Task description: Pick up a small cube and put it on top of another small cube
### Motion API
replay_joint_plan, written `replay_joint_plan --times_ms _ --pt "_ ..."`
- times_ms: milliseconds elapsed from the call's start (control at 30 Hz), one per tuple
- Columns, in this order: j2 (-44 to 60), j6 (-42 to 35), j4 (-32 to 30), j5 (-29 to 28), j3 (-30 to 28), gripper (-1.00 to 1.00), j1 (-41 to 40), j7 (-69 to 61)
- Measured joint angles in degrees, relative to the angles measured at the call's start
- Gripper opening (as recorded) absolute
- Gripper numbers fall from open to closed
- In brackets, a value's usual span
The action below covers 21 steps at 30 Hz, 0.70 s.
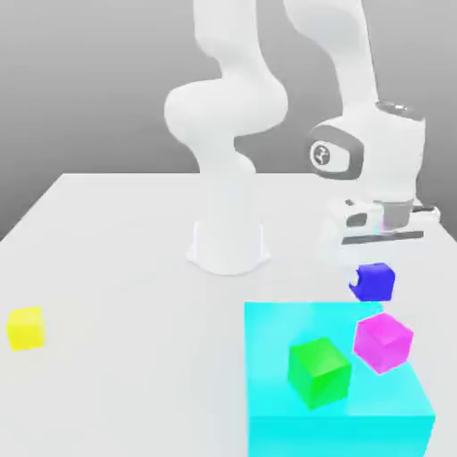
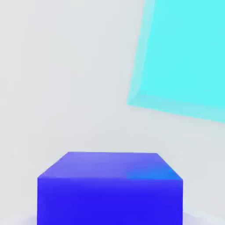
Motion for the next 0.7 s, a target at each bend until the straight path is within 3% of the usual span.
replay_joint_plan --times_ms 300,700 --pt "-1.6 -7.1 13.0 -8.3 -6.3 -1.00 -6.6 -18.4" --pt "-0.9 -22.3 22.7 -0.1 -14.5 -1.00 -11.8 -46.5"
